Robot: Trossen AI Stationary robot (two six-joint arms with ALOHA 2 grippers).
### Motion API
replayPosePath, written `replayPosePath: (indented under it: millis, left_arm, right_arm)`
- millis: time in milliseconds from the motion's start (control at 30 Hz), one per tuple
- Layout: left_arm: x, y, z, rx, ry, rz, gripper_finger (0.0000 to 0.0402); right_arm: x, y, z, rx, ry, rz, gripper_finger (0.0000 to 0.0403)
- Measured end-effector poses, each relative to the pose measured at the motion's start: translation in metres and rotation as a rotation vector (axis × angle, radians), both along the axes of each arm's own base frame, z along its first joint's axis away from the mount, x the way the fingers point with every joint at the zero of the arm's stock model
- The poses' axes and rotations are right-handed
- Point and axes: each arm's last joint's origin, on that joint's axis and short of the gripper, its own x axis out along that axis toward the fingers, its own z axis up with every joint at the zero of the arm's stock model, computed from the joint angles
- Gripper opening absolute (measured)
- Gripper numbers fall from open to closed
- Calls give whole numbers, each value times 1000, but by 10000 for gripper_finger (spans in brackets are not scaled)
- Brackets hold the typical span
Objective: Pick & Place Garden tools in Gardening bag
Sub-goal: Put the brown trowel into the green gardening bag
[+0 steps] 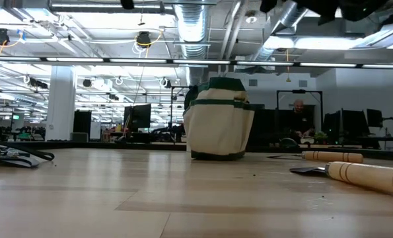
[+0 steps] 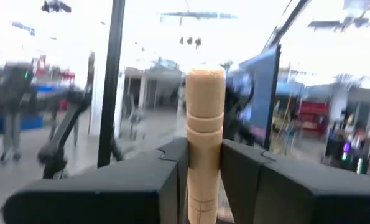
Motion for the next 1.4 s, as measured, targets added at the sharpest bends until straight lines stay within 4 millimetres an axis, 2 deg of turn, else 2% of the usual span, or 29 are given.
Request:
replayPosePath:
  millis: [167,333,600,900,1100,1200,1400]
  left_arm:
    - [22,0,-13,40,31,-34,190]
    - [38,-2,-21,155,92,-8,221]
    - [52,-7,-33,166,147,-59,270]
    - [60,-10,-36,32,85,-308,273]
    - [62,-17,-30,47,-48,-415,273]
    - [65,-19,-33,47,-45,-424,273]
    - [77,-20,-35,16,-24,-493,273]
  right_arm:
    - [4,8,9,93,3,46,64]
    - [17,17,-1,187,95,86,64]
    - [17,30,10,194,-7,130,64]
    - [17,49,30,173,0,375,64]
    - [18,61,39,140,-31,411,64]
    - [19,63,42,132,-45,417,64]
    - [33,66,46,133,-43,440,64]
